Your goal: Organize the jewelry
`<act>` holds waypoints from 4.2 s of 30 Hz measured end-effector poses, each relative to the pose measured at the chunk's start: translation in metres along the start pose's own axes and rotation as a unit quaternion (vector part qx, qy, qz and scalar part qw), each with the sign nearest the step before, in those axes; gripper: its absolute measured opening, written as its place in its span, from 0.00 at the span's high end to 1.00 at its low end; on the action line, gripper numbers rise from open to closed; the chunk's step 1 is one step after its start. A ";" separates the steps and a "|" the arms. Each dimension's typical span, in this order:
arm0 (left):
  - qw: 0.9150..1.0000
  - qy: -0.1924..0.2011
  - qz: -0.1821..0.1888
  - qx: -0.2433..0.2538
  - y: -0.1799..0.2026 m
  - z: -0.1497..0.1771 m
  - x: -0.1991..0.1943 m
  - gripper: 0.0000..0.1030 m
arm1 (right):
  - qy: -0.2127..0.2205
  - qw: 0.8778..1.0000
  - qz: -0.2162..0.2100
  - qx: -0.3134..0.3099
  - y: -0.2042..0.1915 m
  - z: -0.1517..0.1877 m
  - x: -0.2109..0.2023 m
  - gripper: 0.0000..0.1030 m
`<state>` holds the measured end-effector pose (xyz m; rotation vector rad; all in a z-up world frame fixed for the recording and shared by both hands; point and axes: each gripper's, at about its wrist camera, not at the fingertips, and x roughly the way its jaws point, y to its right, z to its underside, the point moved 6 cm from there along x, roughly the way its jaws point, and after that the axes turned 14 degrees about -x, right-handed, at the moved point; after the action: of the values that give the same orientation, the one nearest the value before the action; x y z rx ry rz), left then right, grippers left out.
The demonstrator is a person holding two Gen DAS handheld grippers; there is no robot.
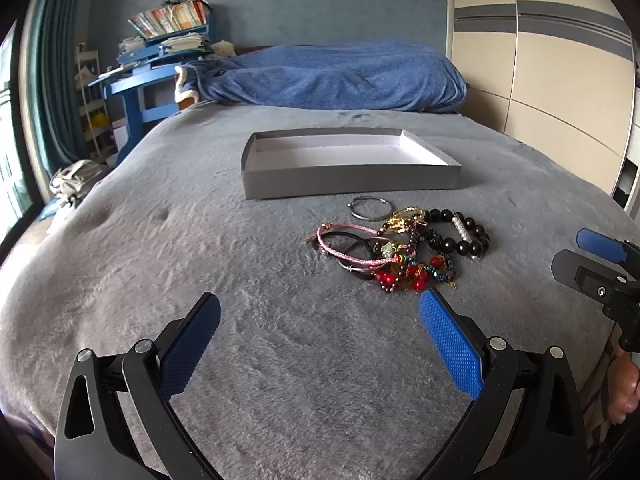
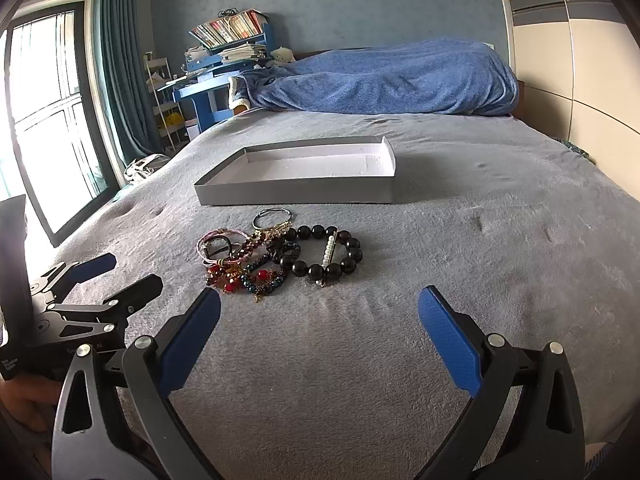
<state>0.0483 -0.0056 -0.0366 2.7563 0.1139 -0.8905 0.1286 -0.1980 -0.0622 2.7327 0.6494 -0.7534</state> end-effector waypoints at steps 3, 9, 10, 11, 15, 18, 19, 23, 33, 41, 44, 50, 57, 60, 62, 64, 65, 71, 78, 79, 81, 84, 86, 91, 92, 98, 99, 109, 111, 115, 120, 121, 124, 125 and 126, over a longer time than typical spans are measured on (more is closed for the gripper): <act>1.000 0.002 0.001 -0.002 0.002 0.001 0.001 0.04 | 0.000 1.000 0.000 0.001 0.000 0.000 0.000 0.05; 1.000 0.003 0.001 -0.001 0.000 0.000 0.002 0.04 | 0.001 1.000 -0.001 0.001 0.000 0.000 0.000 0.05; 1.000 0.003 0.001 -0.001 0.000 0.000 0.002 0.04 | 0.001 1.000 -0.001 0.001 0.000 0.000 0.000 0.05; 1.000 0.003 0.001 0.000 0.001 0.000 0.002 0.04 | 0.000 1.000 -0.001 0.001 0.000 0.000 0.000 0.05; 1.000 0.004 0.001 -0.001 0.000 -0.001 0.001 0.04 | 0.000 1.000 -0.001 0.001 0.000 0.000 0.000 0.05; 1.000 0.007 0.000 0.003 -0.001 0.000 0.000 0.04 | 0.000 1.000 -0.001 0.001 0.000 0.001 0.000 0.05; 1.000 0.007 0.000 0.003 -0.001 0.000 0.000 0.04 | 0.000 1.000 0.000 0.001 0.000 0.001 0.000 0.05; 1.000 0.011 -0.003 0.009 -0.001 0.000 0.000 0.04 | -0.001 1.000 0.000 0.001 0.000 0.001 0.001 0.05; 1.000 0.004 0.002 -0.002 -0.005 0.003 0.001 0.04 | -0.002 1.000 -0.001 0.005 0.001 0.003 0.002 0.05; 1.000 0.009 0.001 0.009 -0.003 -0.001 0.005 0.04 | -0.003 1.000 -0.004 0.013 0.003 0.003 0.003 0.05; 1.000 0.009 -0.001 0.012 -0.002 -0.009 0.007 0.04 | -0.003 1.000 -0.005 0.017 0.005 0.003 0.003 0.05; 1.000 0.018 0.008 0.024 0.002 -0.024 0.013 0.07 | -0.003 1.000 -0.005 0.025 0.007 0.002 0.004 0.05; 0.999 0.002 0.036 0.033 0.015 -0.035 0.029 0.24 | -0.005 0.999 -0.005 0.034 0.010 0.002 0.003 0.05; 0.998 -0.027 0.033 0.038 0.015 -0.034 0.040 0.32 | -0.006 0.999 -0.004 0.038 0.013 -0.001 0.005 0.05; 0.998 -0.047 0.028 0.040 0.015 -0.034 0.050 0.37 | -0.008 0.999 -0.003 0.040 0.016 -0.004 0.008 0.05; 0.997 -0.073 0.019 0.029 0.010 -0.034 0.062 0.41 | -0.012 0.999 0.000 0.038 0.019 -0.008 0.013 0.05; 0.996 -0.089 0.017 0.019 0.007 -0.034 0.067 0.44 | -0.014 0.999 0.002 0.036 0.020 -0.010 0.015 0.05; 0.988 -0.155 0.016 -0.008 0.001 -0.032 0.098 0.72 | -0.018 0.999 0.002 0.037 0.022 -0.010 0.021 0.05; 0.993 -0.114 0.027 -0.008 -0.002 -0.042 0.084 0.87 | -0.021 0.999 0.002 0.049 0.029 -0.007 0.023 0.05; 0.994 -0.108 0.031 -0.011 -0.004 -0.044 0.078 0.87 | -0.022 0.998 0.002 0.050 0.029 -0.007 0.024 0.05; 0.995 -0.092 0.037 -0.023 -0.014 -0.051 0.063 0.87 | -0.023 0.998 0.000 0.052 0.030 -0.006 0.024 0.05; 0.996 -0.080 0.036 -0.033 -0.031 -0.055 0.050 0.87 | -0.025 0.998 -0.001 0.049 0.028 -0.007 0.026 0.05; 0.996 -0.077 0.025 -0.037 -0.044 -0.056 0.045 0.87 | -0.026 0.999 -0.001 0.046 0.027 -0.008 0.028 0.05; 0.994 -0.084 0.005 -0.067 -0.075 -0.055 0.043 0.87 | -0.037 0.999 0.001 0.030 0.026 -0.013 0.041 0.05; 0.994 -0.086 0.003 -0.071 -0.079 -0.054 0.043 0.87 | -0.039 0.999 0.002 0.028 0.026 -0.013 0.044 0.05; 0.992 -0.112 -0.008 -0.063 -0.081 -0.038 0.054 0.87 | -0.038 0.998 -0.031 0.030 0.019 -0.030 0.061 0.15; 0.991 -0.117 -0.009 -0.060 -0.080 -0.036 0.056 0.87 | -0.038 0.998 -0.036 0.026 0.016 -0.034 0.065 0.15; 0.991 -0.121 -0.026 -0.057 -0.085 -0.028 0.064 0.71 | -0.067 0.995 -0.041 -0.066 -0.025 -0.060 0.112 0.15; 0.991 -0.123 -0.027 -0.055 -0.084 -0.027 0.066 0.70 | -0.082 0.991 -0.030 -0.104 -0.035 -0.063 0.123 0.15; 0.991 -0.123 -0.023 -0.056 -0.084 -0.029 0.070 0.70 | -0.104 0.982 -0.017 -0.157 -0.049 -0.066 0.142 0.24; 0.992 -0.120 -0.013 -0.042 -0.078 -0.032 0.071 0.87 | -0.131 0.977 -0.027 -0.165 -0.050 -0.058 0.159 0.65; 0.993 -0.115 -0.010 -0.034 -0.074 -0.032 0.070 0.87 | -0.131 0.978 -0.029 -0.161 -0.050 -0.057 0.159 0.77; 0.995 -0.103 0.003 -0.020 -0.064 -0.035 0.064 0.87 | -0.117 0.982 -0.043 -0.139 -0.045 -0.057 0.153 0.78; 0.995 -0.099 0.008 -0.018 -0.062 -0.037 0.063 0.87 | -0.112 0.984 -0.048 -0.132 -0.043 -0.058 0.150 0.78; 0.995 -0.094 0.012 -0.016 -0.060 -0.039 0.060 0.87 | -0.104 0.986 -0.054 -0.121 -0.040 -0.060 0.144 0.78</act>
<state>0.1102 0.0617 -0.0537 2.6221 0.0598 -1.1258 0.2463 -0.0922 -0.0932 2.3778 0.7889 -0.9038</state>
